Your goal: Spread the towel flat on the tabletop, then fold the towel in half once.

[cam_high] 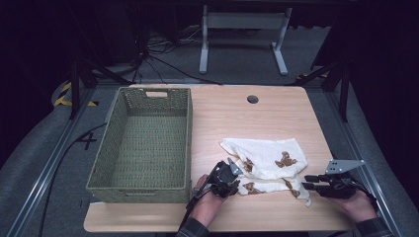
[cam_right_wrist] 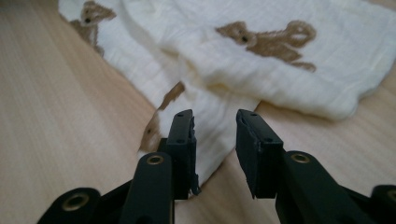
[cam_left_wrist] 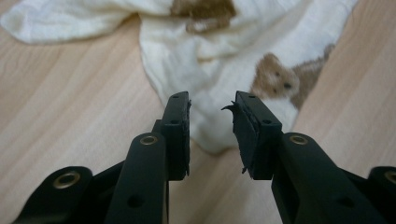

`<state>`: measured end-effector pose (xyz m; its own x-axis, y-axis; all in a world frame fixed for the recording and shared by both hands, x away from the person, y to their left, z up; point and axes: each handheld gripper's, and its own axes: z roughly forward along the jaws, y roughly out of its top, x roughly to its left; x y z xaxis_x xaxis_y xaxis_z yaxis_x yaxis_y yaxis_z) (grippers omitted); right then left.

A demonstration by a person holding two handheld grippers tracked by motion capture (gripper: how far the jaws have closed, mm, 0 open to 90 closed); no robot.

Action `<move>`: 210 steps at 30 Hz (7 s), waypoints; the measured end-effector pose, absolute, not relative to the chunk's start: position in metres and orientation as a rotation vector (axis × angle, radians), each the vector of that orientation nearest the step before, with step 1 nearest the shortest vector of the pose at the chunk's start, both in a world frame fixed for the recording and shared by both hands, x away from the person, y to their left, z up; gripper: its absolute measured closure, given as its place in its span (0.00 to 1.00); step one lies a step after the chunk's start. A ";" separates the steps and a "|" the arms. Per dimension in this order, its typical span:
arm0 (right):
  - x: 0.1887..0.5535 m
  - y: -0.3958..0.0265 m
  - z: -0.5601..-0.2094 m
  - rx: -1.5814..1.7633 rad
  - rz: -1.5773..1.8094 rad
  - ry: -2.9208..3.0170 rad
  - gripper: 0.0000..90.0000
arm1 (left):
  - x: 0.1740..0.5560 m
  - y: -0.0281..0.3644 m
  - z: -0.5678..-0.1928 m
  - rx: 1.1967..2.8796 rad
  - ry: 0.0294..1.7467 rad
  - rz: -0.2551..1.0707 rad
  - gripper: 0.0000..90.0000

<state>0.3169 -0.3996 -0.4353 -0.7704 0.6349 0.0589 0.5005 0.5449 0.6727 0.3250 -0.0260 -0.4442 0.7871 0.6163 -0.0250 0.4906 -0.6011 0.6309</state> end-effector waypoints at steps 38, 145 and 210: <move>0.325 -0.432 -0.424 0.991 0.968 2.555 0.96 | 0.341 -0.027 -0.412 2.341 0.781 0.239 0.94; 0.289 -0.407 -0.440 0.738 1.015 2.740 0.95 | 0.281 -0.025 -0.446 2.497 0.514 0.058 0.97; 0.296 -0.399 -0.439 0.730 1.007 2.731 0.95 | 0.274 0.004 -0.432 2.317 0.666 0.025 0.80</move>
